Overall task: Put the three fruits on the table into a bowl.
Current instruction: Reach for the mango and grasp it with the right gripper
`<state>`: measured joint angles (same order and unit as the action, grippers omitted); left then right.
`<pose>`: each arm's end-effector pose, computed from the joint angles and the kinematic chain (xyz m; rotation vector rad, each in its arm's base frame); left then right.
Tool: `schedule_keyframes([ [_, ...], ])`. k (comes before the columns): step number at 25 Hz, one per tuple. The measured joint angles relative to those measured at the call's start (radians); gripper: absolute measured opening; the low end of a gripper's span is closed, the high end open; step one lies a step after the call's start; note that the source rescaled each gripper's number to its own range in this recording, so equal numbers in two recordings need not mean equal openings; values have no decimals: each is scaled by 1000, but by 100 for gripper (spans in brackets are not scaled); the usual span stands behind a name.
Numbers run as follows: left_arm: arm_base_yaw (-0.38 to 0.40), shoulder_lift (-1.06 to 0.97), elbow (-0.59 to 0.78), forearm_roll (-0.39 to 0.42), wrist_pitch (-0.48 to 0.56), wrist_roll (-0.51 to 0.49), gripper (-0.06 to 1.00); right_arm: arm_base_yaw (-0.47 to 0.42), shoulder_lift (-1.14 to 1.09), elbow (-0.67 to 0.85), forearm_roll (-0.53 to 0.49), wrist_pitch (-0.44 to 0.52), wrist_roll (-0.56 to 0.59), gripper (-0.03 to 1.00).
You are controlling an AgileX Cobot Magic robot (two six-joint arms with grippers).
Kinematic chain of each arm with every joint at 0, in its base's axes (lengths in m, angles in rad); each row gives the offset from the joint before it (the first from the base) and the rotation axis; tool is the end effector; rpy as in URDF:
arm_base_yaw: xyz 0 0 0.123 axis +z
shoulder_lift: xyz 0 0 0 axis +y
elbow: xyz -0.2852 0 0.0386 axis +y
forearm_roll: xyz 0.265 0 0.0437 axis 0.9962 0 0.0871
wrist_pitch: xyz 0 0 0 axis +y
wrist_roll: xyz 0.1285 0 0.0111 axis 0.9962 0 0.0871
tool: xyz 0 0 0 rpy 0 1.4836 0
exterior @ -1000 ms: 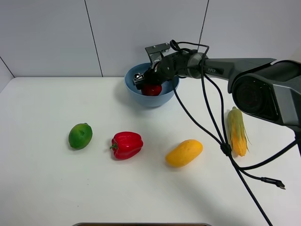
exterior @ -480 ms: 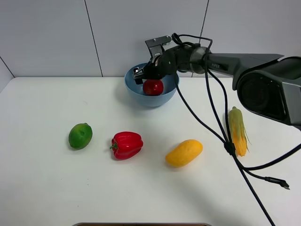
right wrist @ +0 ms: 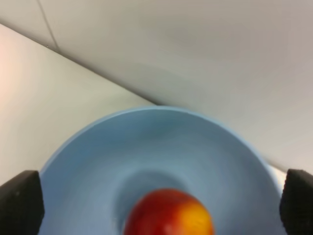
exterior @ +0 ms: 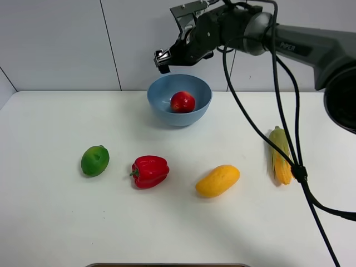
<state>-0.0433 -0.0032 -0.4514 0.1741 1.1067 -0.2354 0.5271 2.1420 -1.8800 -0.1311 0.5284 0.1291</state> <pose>0.0424 0.0182 0.2486 -0.2117 2.1118 0.0470 0.4816 0.2705 0.2327 -0.5421 2.2118 0.2118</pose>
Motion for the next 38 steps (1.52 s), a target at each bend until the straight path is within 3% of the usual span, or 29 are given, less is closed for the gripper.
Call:
schedule_keyframes([
  [8, 0, 0, 0, 0, 0, 0, 100, 17, -168, 0, -20, 294, -129, 91],
  [16, 0, 0, 0, 0, 0, 0, 100, 70, -325, 0, -15, 558, -335, 91],
  [20, 0, 0, 0, 0, 0, 0, 100, 108, -377, -4, 44, 670, -490, 91],
  [24, 0, 0, 0, 0, 0, 0, 100, 145, -398, -4, 173, 686, -717, 91],
  [27, 0, 0, 0, 0, 0, 0, 100, 169, -412, -4, 210, 687, -834, 91],
  [32, 0, 0, 0, 0, 0, 0, 100, 179, -428, 21, 178, 685, -871, 91],
  [38, 0, 0, 0, 0, 0, 0, 100, 187, -455, 209, 160, 695, -926, 91],
])
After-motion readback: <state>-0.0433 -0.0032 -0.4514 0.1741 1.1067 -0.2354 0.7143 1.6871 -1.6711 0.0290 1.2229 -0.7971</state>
